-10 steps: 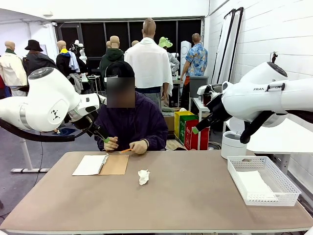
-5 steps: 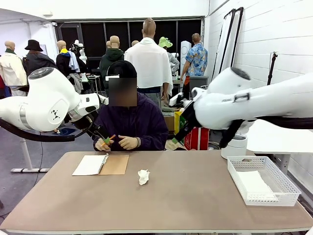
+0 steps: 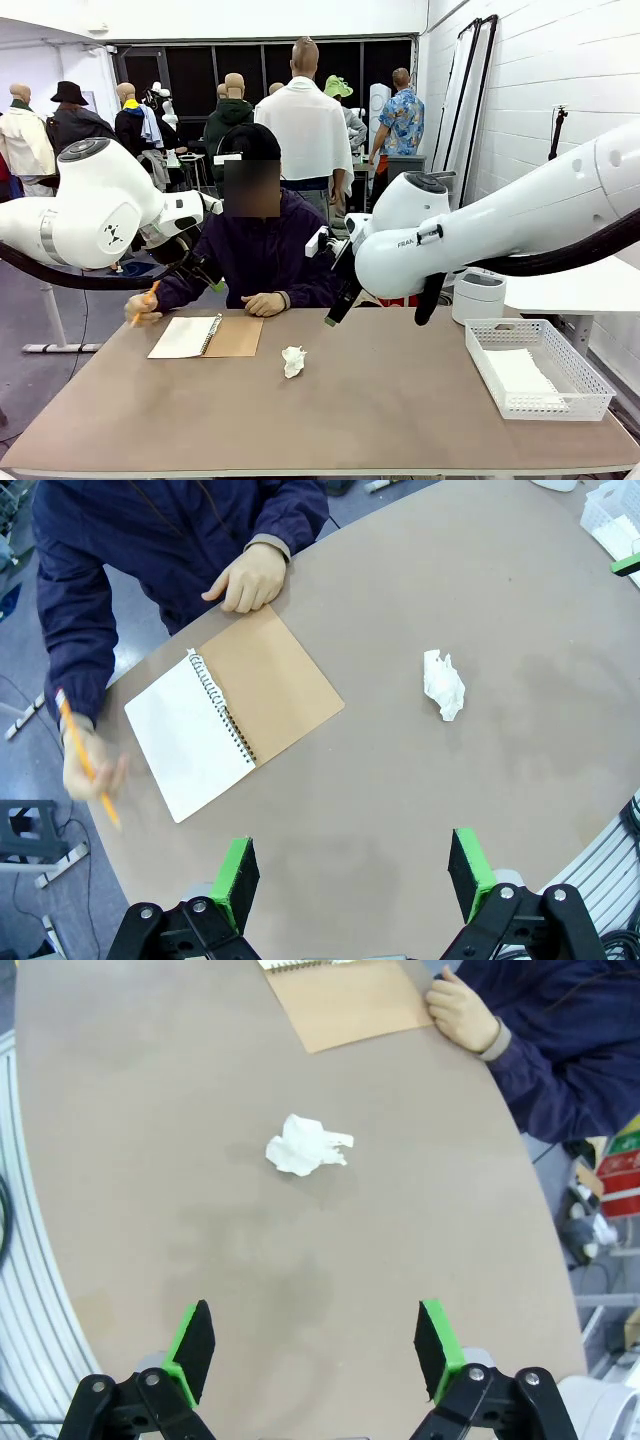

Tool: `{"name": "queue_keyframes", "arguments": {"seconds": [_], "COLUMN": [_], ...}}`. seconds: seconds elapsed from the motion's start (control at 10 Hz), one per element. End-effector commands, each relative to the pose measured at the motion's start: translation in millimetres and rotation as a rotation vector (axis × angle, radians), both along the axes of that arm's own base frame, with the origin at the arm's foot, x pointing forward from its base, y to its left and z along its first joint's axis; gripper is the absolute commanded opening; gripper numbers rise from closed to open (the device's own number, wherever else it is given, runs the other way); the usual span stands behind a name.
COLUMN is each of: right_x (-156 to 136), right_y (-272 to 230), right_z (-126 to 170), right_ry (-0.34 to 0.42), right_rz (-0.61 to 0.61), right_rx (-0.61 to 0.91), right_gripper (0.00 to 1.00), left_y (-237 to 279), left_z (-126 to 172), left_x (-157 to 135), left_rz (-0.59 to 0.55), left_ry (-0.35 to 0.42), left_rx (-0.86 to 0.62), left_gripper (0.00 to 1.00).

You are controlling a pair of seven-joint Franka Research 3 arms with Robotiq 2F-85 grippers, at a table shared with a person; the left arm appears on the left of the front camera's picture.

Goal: Sort the paper based on its condition.
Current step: If a person hands you a paper, place it in the Organizing basket , and if it's crumpled, put it in the Trash can.

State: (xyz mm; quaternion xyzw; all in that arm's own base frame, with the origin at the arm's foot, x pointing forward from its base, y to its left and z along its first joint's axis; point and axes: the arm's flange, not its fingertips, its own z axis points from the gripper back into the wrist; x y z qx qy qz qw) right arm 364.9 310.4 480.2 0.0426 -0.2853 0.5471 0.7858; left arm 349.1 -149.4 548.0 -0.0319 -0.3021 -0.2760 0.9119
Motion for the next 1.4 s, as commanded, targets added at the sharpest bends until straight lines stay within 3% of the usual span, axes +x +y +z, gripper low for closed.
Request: {"name": "queue_keyframes", "arguments": {"seconds": [0.0,0.6,1.1,1.3], "right_x": [-2,-1,56,69], "right_y": [-2,-1,72,93], "right_z": [5,4,-39,-58], "right_ry": [0.012,-0.004,0.023,0.078], "right_rz": [-0.008,-0.005,0.188,0.237], "right_rx": [0.02,0.007,-0.098,-0.173], "right_gripper": [1.0,1.0,1.0,1.0], "left_y": [1,1,1,1], "left_z": [0,0,0,0], "left_x": [1,1,1,1], "left_rz": [0.0,0.0,0.0,0.0], "left_ry": [0.002,0.002,0.002,0.002], "left_rx": [-0.002,-0.002,-0.002,-0.002], "left_gripper": [1.0,1.0,1.0,1.0]}}
